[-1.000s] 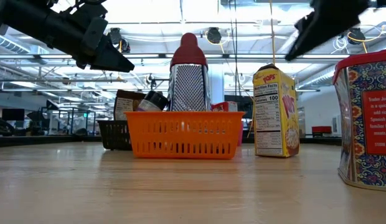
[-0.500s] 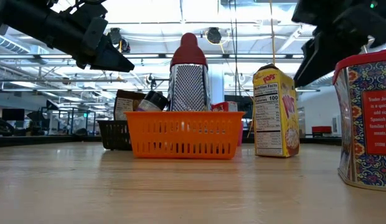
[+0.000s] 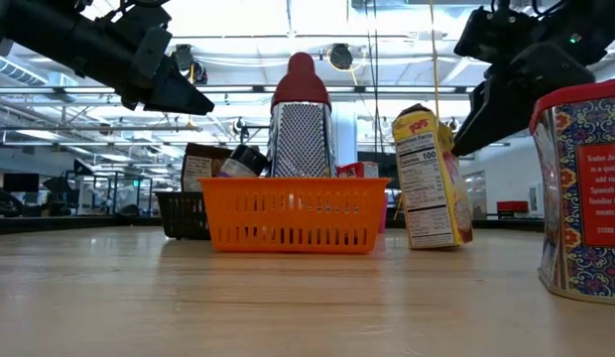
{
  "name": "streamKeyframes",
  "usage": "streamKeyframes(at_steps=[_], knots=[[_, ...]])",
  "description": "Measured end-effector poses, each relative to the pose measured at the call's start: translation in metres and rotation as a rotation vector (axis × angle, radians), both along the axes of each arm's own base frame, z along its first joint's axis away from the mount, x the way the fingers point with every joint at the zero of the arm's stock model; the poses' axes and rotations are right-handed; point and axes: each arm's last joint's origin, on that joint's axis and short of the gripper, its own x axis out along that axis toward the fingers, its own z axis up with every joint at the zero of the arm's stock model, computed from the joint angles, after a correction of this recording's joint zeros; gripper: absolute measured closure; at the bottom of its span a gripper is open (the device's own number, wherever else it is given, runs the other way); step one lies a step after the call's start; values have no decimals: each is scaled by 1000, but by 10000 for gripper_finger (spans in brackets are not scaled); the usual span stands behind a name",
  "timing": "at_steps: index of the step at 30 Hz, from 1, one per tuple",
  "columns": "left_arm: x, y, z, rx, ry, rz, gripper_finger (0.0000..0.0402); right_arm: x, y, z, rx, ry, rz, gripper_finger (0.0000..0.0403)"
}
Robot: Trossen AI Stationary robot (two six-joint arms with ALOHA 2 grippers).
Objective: Pick & Place Kitchen Items
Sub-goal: Put the yellow cereal box into the pink bin
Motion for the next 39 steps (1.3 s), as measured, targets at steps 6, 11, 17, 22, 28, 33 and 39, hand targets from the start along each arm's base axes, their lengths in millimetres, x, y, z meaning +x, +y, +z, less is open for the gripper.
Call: streamKeyframes(at_steps=[6,11,17,22,28,33,39], knots=[[0,0,0,3,2,-1,270,1,1,0,23,-1,17,271],[0,0,0,4,3,-1,270,2,2,1,13,-9,35,342],[0,0,0,6,6,-2,270,2,3,1,24,-5,67,396],[0,0,-1,9,13,-2,270,3,3,2,24,-13,65,401],[0,0,0,3,4,-1,270,2,2,11,38,-60,63,402],[2,-1,5,-10,-50,-2,270,1,1,33,47,-149,43,402],[5,-2,13,-22,-129,-50,270,10,3,73,71,-369,51,403]])
